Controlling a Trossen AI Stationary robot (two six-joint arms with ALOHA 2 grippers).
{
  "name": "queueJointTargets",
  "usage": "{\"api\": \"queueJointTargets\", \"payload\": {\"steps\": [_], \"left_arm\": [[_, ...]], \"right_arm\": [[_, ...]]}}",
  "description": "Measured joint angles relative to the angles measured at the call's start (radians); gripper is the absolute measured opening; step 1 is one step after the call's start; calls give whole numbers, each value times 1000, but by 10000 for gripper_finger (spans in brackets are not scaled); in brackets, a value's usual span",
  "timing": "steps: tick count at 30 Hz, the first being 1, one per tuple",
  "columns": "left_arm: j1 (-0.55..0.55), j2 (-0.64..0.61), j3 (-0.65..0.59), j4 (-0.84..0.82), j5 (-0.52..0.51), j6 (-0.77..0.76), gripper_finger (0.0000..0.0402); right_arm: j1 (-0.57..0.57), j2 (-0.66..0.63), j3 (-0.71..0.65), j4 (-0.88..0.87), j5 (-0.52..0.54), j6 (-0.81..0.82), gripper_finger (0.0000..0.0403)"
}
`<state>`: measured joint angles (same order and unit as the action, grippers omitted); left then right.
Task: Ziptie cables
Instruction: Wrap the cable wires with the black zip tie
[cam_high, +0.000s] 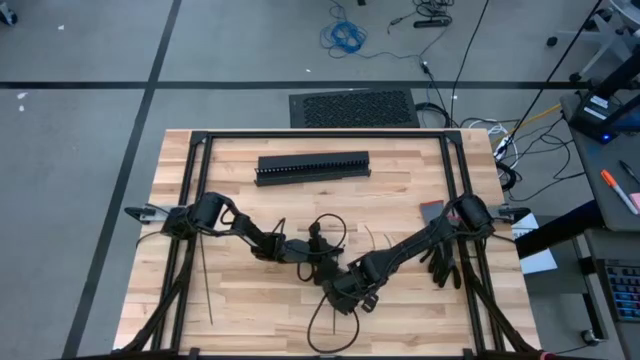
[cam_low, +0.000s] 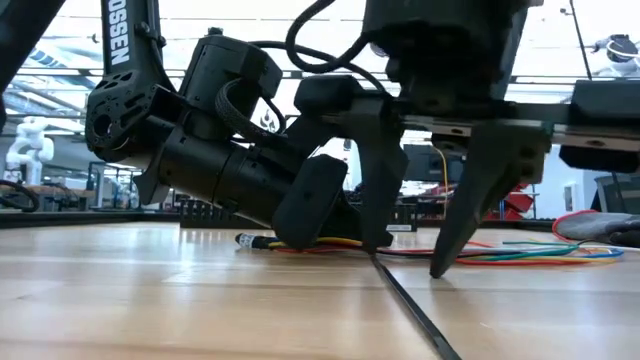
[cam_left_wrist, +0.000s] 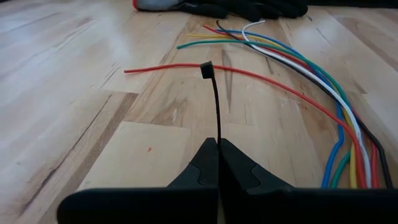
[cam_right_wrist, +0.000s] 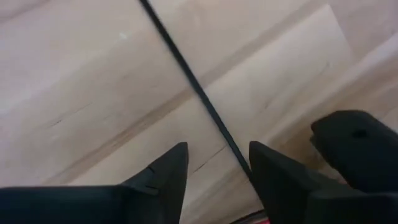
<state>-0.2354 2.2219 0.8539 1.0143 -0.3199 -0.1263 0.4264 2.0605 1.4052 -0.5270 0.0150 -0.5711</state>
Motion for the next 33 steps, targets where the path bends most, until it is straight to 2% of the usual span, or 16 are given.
{"api": "queueJointTargets", "payload": {"steps": [10, 16, 33], "left_arm": [[0, 1, -1, 13, 7, 56, 0], [1, 2, 6, 16, 32, 58, 0], [-2, 3, 20, 16, 36, 4, 0]], "right_arm": [[-16, 3, 51, -2, -157, -100, 148], [-42, 51, 51, -15, -206, -143, 148], [-47, 48, 85, -25, -166, -257, 145]]}}
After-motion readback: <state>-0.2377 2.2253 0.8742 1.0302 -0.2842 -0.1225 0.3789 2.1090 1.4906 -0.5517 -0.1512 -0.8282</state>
